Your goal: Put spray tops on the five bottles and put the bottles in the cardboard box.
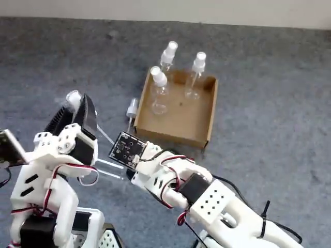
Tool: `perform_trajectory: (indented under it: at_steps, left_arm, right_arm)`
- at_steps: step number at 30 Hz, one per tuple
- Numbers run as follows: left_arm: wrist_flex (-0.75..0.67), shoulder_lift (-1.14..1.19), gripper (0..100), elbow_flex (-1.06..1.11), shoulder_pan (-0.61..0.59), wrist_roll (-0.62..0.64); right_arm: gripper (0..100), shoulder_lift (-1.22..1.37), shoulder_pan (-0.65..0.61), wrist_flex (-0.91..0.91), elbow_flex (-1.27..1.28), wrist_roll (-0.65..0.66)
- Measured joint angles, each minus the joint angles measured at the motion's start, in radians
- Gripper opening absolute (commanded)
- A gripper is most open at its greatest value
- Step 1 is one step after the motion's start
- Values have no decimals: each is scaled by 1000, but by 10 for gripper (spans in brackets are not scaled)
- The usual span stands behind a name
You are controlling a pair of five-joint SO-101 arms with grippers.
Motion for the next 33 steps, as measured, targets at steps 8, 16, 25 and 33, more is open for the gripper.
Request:
perform_trajectory:
  at_steps: [8,16,25,33]
  left_arm:
    - [-25,5,10,110,71,0]
    - [-25,-6,10,169,114,-9]
    - [-31,2,10,201,117,-15]
    - [-31,-3,11,227,178,-20]
  right_arm:
    - [5,0,0,0,0,0]
    - [5,0,60,0,0,3]
    - [5,0,95,-21,0,-32]
    - [5,-14,97,-180,0,-227]
